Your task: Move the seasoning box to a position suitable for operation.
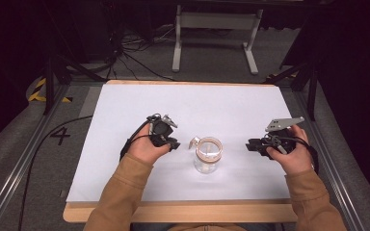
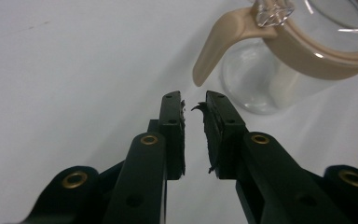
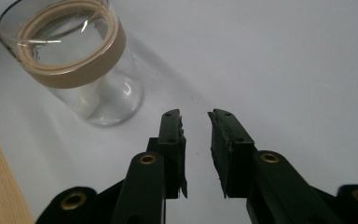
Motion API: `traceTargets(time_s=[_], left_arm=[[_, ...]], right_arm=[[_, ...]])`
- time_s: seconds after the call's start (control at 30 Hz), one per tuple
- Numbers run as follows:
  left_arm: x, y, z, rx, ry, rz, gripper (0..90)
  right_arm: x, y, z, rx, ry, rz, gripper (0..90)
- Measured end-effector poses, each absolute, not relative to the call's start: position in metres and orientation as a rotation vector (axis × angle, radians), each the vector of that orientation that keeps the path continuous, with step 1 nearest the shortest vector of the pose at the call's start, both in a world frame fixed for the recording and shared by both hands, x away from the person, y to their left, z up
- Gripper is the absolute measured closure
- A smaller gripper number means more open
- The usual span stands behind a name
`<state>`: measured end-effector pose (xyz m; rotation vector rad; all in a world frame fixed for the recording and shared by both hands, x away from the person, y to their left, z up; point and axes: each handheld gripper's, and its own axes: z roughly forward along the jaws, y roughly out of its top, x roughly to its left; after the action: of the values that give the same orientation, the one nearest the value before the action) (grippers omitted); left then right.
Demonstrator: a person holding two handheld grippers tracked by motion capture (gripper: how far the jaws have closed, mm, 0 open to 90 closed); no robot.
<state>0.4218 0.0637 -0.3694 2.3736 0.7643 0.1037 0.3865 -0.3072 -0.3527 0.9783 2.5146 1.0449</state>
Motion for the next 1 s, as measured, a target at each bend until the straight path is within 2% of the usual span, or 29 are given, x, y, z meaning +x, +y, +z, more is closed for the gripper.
traceTargets(time_s=[0.33,0.67,1.0], left_arm=[[0.429,0.038,-0.381,2.456,0.682,0.105,81.1],[0.433,0.031,-0.386,2.47,0.65,0.115,87.3],[0.441,0.027,-0.385,2.48,0.636,0.129,87.4]], right_arm=[[0.377,-0.318,-0.355,1.019,2.488,1.048,71.2],[0.372,-0.321,-0.358,1.039,2.49,1.037,70.8],[0.366,-0.324,-0.361,1.057,2.486,1.028,70.9]])
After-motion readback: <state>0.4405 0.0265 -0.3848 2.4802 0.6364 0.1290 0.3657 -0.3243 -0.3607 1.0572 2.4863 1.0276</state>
